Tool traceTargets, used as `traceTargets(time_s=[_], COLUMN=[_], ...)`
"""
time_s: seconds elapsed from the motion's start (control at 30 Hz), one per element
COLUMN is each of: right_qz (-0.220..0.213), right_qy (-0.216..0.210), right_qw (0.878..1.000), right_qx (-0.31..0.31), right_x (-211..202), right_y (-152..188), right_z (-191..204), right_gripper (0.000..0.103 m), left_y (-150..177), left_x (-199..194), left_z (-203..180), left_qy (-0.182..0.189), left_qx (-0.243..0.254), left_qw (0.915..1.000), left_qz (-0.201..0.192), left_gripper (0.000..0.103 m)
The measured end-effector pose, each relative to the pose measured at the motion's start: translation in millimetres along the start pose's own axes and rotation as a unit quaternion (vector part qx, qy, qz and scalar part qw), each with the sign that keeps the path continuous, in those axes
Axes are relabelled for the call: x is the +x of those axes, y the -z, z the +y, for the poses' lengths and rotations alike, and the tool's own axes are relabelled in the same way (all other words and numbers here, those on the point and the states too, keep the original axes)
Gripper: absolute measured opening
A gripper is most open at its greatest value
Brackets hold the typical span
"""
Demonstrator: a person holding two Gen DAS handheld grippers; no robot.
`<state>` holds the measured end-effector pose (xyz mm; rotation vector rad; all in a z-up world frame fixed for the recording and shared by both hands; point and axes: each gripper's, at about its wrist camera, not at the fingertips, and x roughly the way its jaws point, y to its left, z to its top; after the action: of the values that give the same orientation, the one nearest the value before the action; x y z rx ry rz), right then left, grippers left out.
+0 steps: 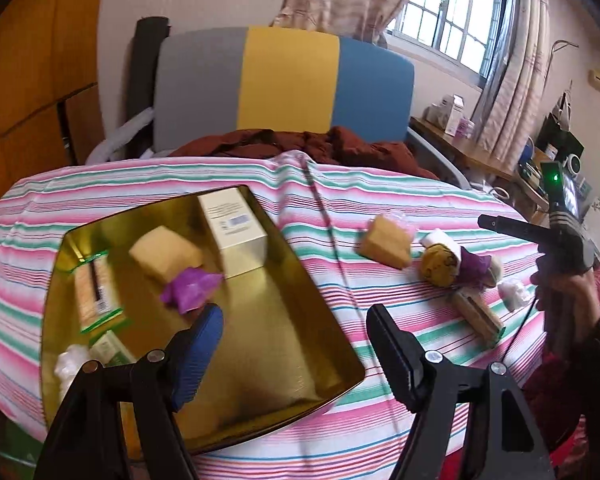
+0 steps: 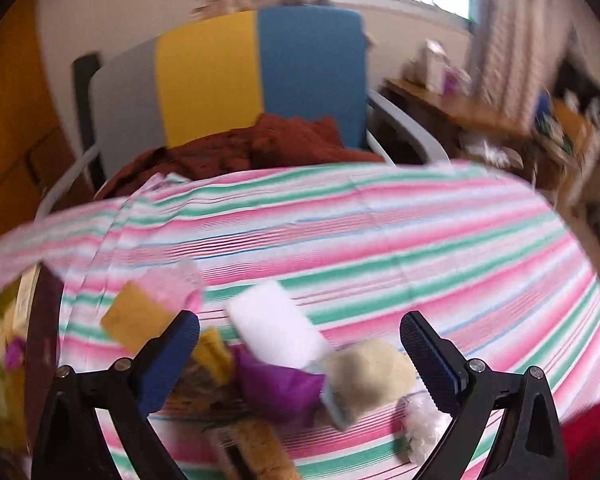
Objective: Organize objects
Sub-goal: 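Withdraw both open tools from the tray toward the remaining items, then grasp the brown-yellow sponge with the left tool while the right tool grasps the pink hair curler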
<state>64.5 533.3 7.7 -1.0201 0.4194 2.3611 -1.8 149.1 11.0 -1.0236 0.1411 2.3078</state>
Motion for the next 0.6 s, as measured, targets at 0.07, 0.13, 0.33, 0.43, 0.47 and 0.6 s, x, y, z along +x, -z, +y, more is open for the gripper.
traceTargets(time_s=[0.07, 0.13, 0.33, 0.43, 0.47, 0.6], right_qz=[0.007, 0.001, -0.006, -0.013, -0.014, -0.015], right_qy=[-0.012, -0.026, -0.043, -0.047, -0.05, -0.062], right_qw=[0.999, 0.998, 0.997, 0.997, 0.997, 0.996], right_qx=[0.035, 0.05, 0.06, 0.059, 0.061, 0.067], right_x=[4.1, 0.5, -7.5, -10.2, -10.7, -12.5], right_y=[-3.7, -6.1, -5.1, -4.9, -5.2, -6.5], right_z=[-12.9, -18.6, -20.2, -18.2, -18.4, -20.4], right_gripper=[0.101, 0.101, 0.102, 0.102, 0.102, 0.102], left_y=[-5.3, -11.3, -35.5, -49.3, -52.1, -64.0], left_x=[8.6, 17.9, 52.2, 78.5, 85.5, 124.7], left_z=[-8.6, -20.3, -65.3, -87.1, -91.5, -112.0], left_qy=[0.004, 0.009, 0.018, 0.018, 0.016, 0.03], left_qx=[0.004, 0.019, 0.08, 0.111, 0.12, 0.149], left_qw=[0.9999, 0.9996, 0.9959, 0.9924, 0.9912, 0.985], left_qz=[0.009, 0.017, 0.039, 0.049, 0.054, 0.081], left_gripper=[0.075, 0.075, 0.076, 0.08, 0.08, 0.081])
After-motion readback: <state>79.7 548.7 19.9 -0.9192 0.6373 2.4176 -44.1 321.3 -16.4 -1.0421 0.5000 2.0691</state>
